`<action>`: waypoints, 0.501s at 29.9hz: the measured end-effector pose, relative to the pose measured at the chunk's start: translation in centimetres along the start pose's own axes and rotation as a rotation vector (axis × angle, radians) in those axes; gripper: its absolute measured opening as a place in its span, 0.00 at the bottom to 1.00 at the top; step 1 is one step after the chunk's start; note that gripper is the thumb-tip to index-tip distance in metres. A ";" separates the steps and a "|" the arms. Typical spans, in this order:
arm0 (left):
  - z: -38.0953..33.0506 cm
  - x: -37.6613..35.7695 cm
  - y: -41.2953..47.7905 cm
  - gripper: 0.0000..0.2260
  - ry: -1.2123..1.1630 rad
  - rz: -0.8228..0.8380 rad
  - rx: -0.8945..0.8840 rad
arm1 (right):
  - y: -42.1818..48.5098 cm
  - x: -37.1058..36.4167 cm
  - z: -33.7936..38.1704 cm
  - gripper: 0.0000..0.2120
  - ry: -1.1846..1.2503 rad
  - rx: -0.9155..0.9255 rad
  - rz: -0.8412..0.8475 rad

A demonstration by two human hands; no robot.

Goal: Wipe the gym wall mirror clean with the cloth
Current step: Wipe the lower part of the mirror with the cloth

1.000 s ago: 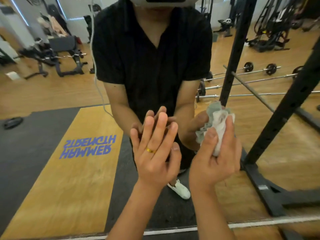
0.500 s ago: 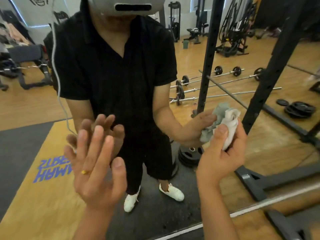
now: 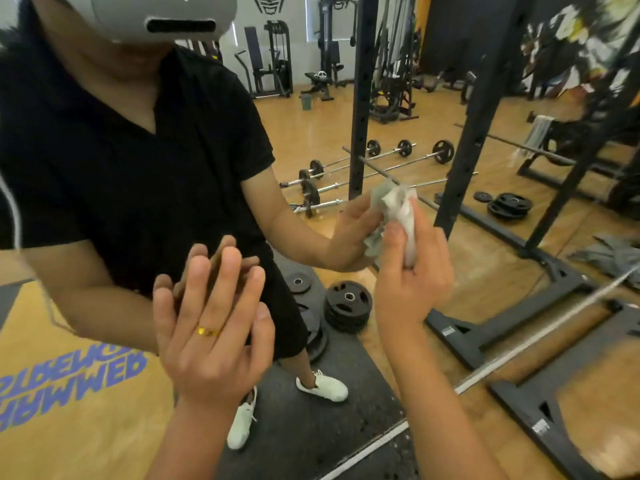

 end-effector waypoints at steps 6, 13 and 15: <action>-0.1 0.0 -0.1 0.16 -0.008 -0.017 -0.008 | 2.7 -0.4 0.6 0.16 0.164 -0.289 -0.214; -0.1 0.0 0.3 0.16 -0.003 -0.011 0.010 | -1.5 -1.0 2.9 0.14 -0.029 0.057 0.016; 0.0 0.1 0.2 0.16 -0.009 -0.014 0.020 | 0.8 -0.7 2.5 0.14 -0.001 -0.044 -0.066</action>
Point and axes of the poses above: each hand's wrist, its own y-axis towards the middle knuckle, its own x-axis out of the back of the hand, z = x × y, the point moved 4 cm from there along y, towards the middle knuckle, and after that the axes turned 7 degrees about -x, right-handed, at the moved point
